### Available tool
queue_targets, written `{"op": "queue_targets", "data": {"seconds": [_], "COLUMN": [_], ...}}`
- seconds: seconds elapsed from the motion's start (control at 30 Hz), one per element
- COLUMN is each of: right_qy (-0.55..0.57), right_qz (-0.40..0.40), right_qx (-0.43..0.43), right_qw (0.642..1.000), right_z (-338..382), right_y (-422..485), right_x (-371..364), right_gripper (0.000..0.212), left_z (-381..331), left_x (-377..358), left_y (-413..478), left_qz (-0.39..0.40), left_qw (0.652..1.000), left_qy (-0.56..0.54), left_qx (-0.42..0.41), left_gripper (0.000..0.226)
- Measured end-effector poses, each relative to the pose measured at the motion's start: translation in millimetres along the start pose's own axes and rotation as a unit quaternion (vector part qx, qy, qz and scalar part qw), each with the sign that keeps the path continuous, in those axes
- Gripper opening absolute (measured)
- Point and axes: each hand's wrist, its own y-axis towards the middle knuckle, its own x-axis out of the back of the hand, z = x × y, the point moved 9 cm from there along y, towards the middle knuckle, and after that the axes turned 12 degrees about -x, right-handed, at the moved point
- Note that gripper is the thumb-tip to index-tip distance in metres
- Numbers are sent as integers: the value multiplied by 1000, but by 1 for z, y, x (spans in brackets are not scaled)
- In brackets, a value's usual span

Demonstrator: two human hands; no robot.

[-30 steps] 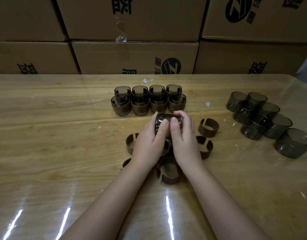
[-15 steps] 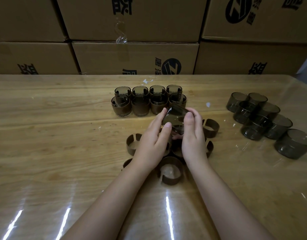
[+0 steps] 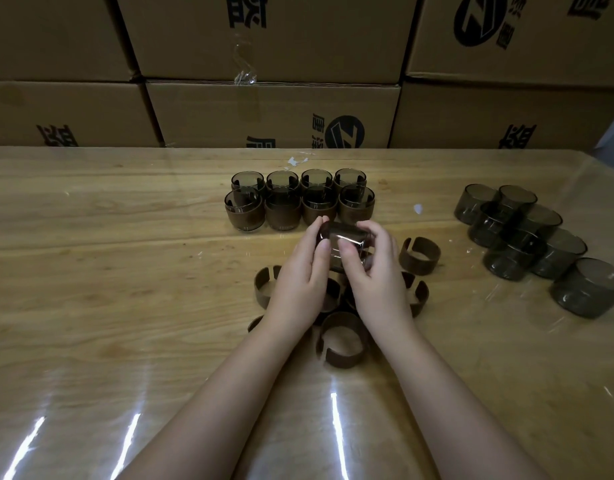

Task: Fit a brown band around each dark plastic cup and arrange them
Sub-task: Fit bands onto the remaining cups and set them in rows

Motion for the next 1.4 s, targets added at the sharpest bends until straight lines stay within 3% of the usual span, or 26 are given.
{"op": "queue_targets", "data": {"seconds": [0.3,0.53,0.7,0.77,0.87,1.0,1.13,1.3,1.4], "right_qy": [87,65,28,24,12,-14,10,15,43], "right_qz": [-46,-35,-41,-37,-32,-52,-58,-62,-33], "right_qx": [-45,-25,31,42,39,42,51,55,27], "right_qw": [994,997,998,998,999,998,997,997,998], "right_z": [-12,0,10,13,12,8,13,10,8], "right_y": [6,0,-8,-10,-10,-10,-14,-12,-11], "right_x": [15,13,8,5,6,7,5,7,4], "right_gripper": [44,64,54,60,63,48,66,50,46], "left_z": [-12,-9,-10,-11,-12,-16,-20,-35,-36], "left_x": [-2,-2,1,3,0,1,6,3,3], "left_y": [1,1,0,-1,-1,0,0,1,2], "left_qz": [12,21,7,-4,12,9,-11,2,-1], "left_qw": [997,998,999,999,999,999,998,991,990], "left_qy": [37,39,-34,-52,-34,-14,-18,3,-10], "left_qx": [-62,-35,-11,-10,-10,-32,-57,-135,-139], "left_gripper": [48,45,31,26,36,40,42,36,28]}}
